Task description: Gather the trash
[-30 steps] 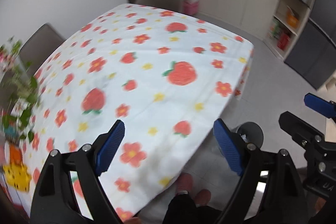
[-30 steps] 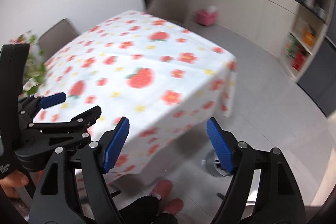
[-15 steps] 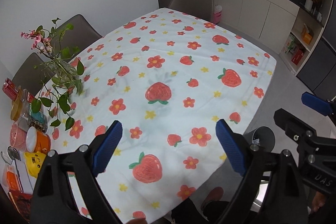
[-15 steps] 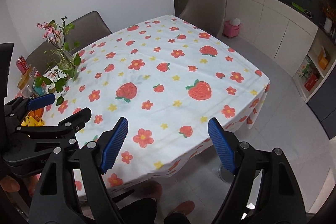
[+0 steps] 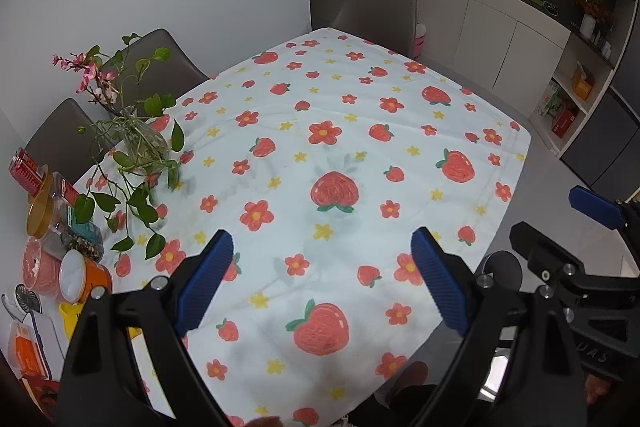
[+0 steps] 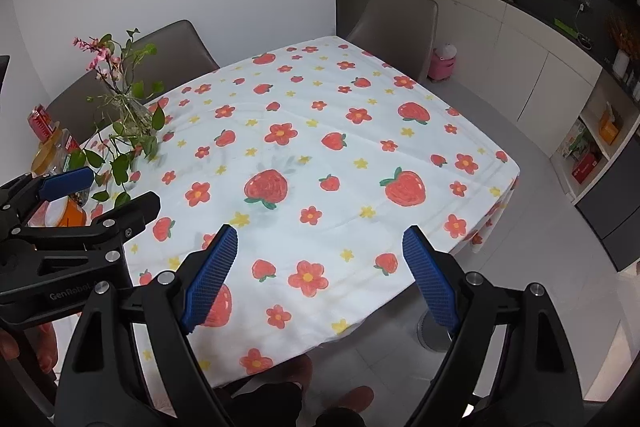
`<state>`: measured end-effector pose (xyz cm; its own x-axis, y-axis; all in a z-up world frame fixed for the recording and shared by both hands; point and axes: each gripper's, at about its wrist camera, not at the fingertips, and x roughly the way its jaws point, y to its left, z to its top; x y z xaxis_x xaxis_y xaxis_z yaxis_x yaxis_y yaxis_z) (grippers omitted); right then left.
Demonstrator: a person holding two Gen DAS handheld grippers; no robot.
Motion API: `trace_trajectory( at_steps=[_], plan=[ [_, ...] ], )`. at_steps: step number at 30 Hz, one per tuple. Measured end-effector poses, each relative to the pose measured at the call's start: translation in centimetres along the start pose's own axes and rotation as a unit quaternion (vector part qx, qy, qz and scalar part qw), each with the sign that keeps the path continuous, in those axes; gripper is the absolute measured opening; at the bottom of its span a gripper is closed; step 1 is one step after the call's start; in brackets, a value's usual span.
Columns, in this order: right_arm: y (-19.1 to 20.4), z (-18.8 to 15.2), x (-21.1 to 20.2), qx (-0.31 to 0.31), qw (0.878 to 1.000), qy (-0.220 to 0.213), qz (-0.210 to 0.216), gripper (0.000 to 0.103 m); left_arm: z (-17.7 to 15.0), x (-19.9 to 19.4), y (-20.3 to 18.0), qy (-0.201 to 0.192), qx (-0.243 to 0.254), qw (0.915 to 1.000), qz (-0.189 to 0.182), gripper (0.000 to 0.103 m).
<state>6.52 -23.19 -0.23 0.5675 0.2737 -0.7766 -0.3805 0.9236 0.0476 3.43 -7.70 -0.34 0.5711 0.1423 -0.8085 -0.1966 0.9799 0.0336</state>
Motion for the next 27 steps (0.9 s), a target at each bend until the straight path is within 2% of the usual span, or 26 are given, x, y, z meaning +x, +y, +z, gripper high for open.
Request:
trace_trajectory(
  at_steps=[27],
  plan=[
    [1.3,0.8,-0.5,-0.016,1.000,-0.011,0.003,0.082,0.3,-0.9,2.3,-0.014,-0.025,0.9995,0.011,0.090]
  ],
)
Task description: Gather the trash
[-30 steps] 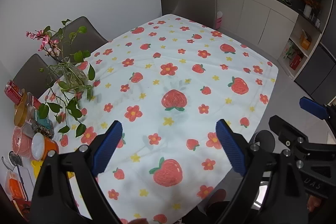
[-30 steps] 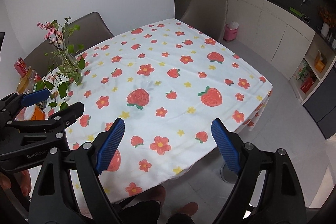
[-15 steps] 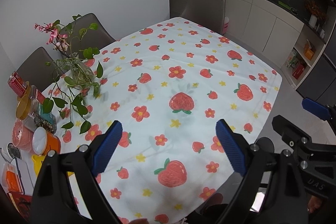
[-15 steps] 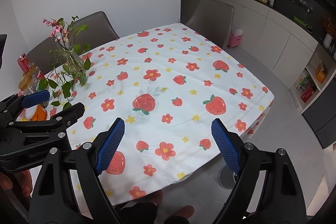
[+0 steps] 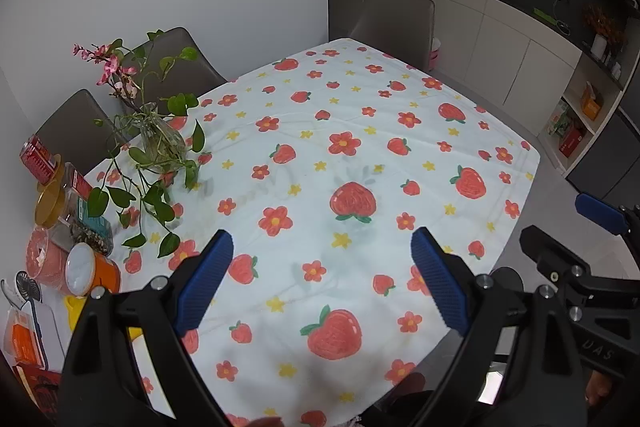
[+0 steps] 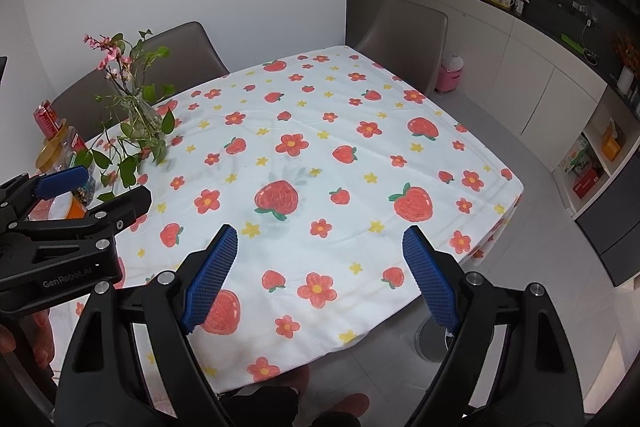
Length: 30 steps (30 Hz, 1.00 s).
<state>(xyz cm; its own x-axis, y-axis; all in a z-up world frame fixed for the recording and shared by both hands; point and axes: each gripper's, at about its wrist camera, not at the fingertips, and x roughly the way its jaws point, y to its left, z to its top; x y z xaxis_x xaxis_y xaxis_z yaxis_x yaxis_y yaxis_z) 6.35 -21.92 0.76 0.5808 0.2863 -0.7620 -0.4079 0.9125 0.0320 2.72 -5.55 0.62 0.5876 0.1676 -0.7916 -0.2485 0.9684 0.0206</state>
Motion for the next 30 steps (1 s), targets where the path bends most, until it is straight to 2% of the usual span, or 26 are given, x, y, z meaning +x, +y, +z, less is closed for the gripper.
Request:
trace_trajectory(
  at_steps=[30],
  plan=[
    [-0.9,-0.9,-0.8,0.002,1.000,0.002,-0.004,0.082,-0.5,-0.4,-0.4,0.001,0.000,1.0000,-0.010,0.090]
  ],
)
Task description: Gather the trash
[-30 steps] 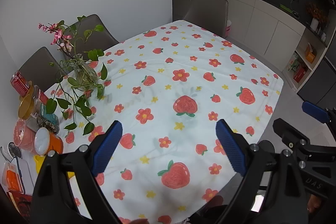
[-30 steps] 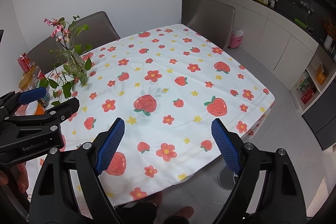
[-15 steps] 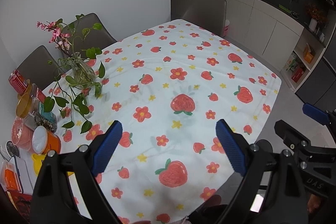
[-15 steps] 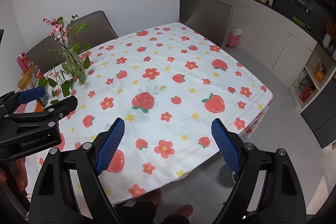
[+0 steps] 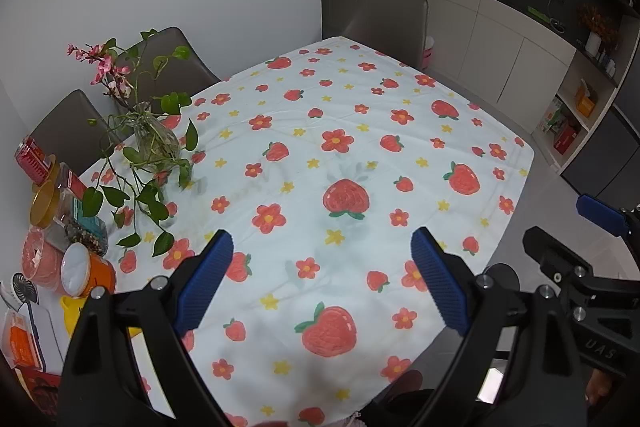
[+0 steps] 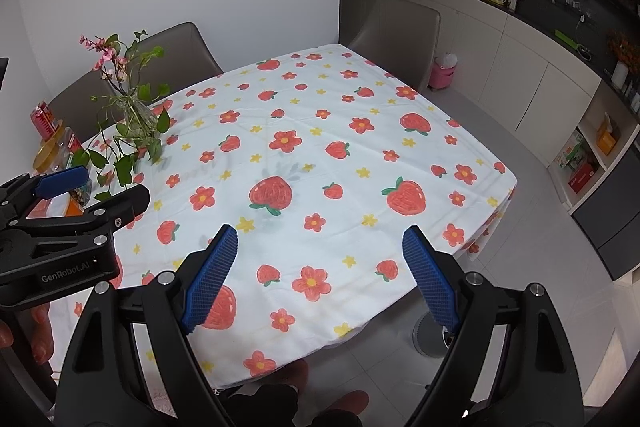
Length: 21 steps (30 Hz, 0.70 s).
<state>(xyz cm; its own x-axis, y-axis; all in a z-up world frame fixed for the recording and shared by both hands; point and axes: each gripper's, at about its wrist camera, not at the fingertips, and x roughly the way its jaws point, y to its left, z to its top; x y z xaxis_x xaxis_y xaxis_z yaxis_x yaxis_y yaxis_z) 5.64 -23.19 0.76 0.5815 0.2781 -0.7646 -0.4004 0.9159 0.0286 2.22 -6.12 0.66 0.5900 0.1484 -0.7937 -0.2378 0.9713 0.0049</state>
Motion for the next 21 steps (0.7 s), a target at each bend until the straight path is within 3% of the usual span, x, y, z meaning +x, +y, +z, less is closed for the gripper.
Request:
trace_trajectory(
  at_steps=[21],
  plan=[
    [0.18,0.17,0.16,-0.001,1.000,-0.002,-0.003,0.082,0.28,0.17,0.14,-0.001,0.001,1.0000,0.001,0.090]
  ],
)
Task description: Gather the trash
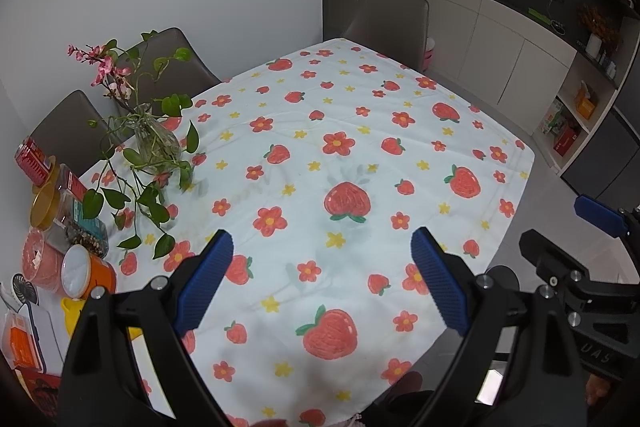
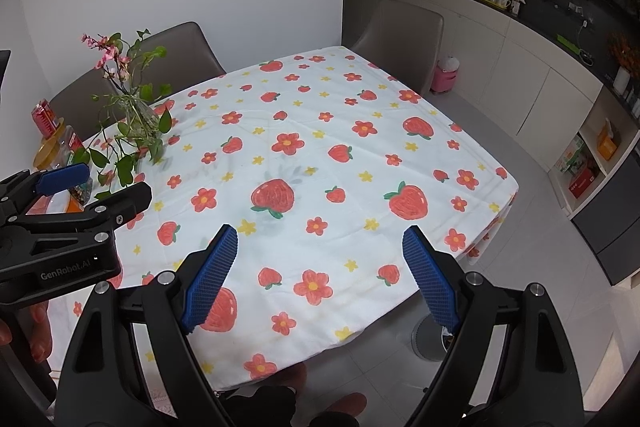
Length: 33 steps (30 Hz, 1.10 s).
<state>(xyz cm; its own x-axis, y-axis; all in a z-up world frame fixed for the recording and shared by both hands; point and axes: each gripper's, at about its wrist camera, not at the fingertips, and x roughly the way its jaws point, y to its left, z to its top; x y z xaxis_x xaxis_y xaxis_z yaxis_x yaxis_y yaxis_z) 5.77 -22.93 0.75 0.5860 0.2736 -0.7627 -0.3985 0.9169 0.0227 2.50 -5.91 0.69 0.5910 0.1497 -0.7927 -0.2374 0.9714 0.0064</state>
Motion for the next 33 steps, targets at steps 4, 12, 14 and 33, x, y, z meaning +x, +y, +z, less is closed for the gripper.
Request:
trace_trajectory(
  at_steps=[4,12,14,33],
  plan=[
    [0.03,0.01,0.04,0.000,1.000,0.000,0.000,0.082,0.16,0.04,0.15,0.001,0.001,1.0000,0.001,0.090],
    [0.04,0.05,-0.01,0.000,1.000,-0.001,0.000,0.082,0.17,0.13,0.38,0.000,0.000,1.0000,0.002,0.090],
    [0.06,0.05,0.04,0.000,1.000,-0.001,0.000,0.082,0.22,0.16,0.42,0.001,0.000,1.0000,0.000,0.090],
    [0.09,0.13,-0.19,0.000,1.000,-0.005,0.000,0.082,-0.11,-0.20,0.08,-0.004,-0.003,1.0000,-0.004,0.090]
  ],
)
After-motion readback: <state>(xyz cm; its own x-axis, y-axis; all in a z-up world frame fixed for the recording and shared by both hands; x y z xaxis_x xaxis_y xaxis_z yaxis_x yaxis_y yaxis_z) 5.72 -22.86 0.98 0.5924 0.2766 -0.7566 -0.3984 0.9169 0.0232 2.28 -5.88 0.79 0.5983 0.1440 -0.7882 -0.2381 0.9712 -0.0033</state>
